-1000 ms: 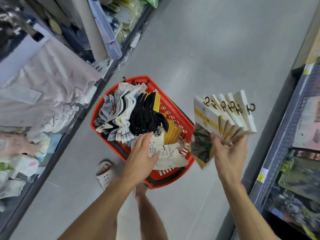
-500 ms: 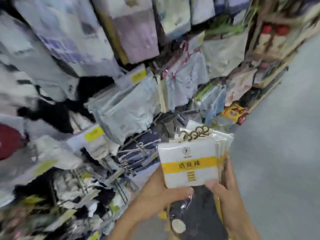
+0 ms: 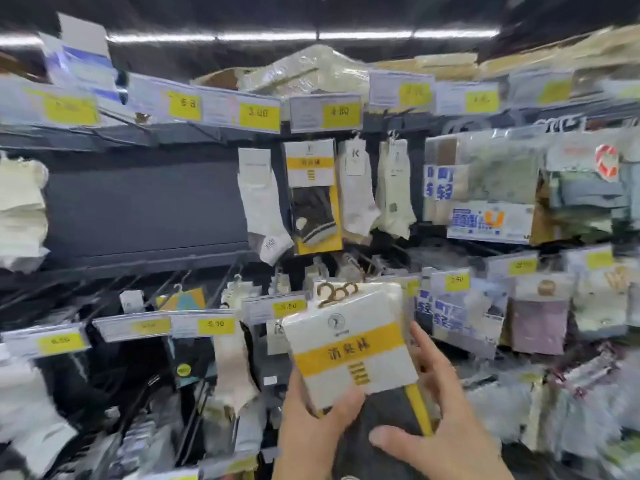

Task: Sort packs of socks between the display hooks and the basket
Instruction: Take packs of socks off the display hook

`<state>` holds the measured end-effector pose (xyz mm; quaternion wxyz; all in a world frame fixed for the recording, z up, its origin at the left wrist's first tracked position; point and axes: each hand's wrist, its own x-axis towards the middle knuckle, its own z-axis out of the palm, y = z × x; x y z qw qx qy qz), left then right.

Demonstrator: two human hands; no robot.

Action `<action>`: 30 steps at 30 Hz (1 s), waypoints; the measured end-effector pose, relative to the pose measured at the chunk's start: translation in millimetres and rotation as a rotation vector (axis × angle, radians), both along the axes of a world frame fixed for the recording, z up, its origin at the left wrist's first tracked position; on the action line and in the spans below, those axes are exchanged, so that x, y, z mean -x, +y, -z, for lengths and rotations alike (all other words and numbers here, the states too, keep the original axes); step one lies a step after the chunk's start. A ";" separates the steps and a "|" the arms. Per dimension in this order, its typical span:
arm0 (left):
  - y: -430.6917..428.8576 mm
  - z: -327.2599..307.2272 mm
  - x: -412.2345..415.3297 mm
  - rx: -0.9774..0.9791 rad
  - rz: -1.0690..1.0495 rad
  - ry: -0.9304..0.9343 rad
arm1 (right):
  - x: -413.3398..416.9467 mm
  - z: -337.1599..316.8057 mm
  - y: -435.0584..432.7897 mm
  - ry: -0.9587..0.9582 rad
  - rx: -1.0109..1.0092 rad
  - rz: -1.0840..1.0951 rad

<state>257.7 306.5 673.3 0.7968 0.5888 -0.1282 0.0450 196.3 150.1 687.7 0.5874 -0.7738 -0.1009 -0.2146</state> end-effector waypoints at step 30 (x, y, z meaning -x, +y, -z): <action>50.7 -93.7 -89.1 0.037 -0.077 -0.206 | -109.1 -78.6 18.0 -0.029 -0.218 -0.147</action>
